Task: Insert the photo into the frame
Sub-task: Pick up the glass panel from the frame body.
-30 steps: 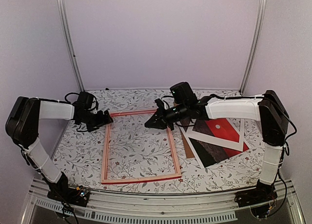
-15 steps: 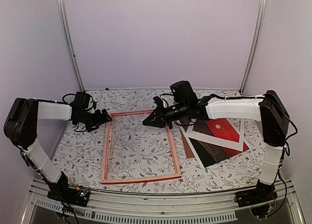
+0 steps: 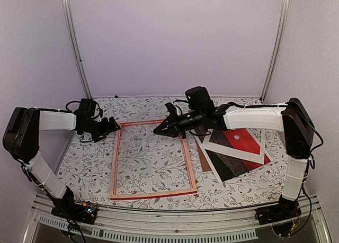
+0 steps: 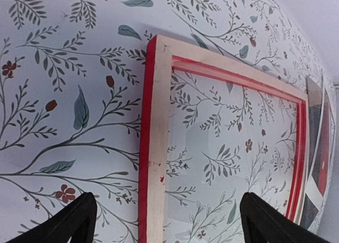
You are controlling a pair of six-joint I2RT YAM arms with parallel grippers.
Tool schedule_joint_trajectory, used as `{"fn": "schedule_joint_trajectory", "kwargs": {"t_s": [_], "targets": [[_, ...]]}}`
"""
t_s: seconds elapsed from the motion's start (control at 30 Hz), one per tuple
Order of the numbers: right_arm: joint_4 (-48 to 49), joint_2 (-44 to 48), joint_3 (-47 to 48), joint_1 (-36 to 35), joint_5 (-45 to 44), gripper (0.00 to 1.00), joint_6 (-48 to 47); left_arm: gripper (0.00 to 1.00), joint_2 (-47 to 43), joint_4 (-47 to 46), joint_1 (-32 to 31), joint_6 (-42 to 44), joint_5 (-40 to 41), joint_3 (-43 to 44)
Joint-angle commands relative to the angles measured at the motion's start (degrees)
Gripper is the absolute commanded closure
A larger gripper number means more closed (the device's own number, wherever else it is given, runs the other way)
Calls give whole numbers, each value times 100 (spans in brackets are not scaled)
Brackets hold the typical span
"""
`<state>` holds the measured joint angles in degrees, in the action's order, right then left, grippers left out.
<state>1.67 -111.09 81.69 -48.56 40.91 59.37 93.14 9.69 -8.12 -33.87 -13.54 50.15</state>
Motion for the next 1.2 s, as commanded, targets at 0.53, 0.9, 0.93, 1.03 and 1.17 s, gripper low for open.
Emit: {"fn": "schedule_joint_trajectory", "kwargs": {"t_s": [0.53,0.9,0.93,1.03,1.17], "targets": [[194,81,459,-145,214,100,-214,3,-234,-99,153,-3,-26,-32],[107,0,829,-216,273,100,-447,3,-343,-98,234,-21,23,-47],[103,-14,861,-221,276,100,-465,3,-367,-99,254,-29,38,-56],[84,-52,1003,-233,340,100,-526,3,-456,-97,346,-68,62,-74],[-31,-152,1310,-259,428,100,-653,3,-578,-101,484,-126,-2,-67]]}}
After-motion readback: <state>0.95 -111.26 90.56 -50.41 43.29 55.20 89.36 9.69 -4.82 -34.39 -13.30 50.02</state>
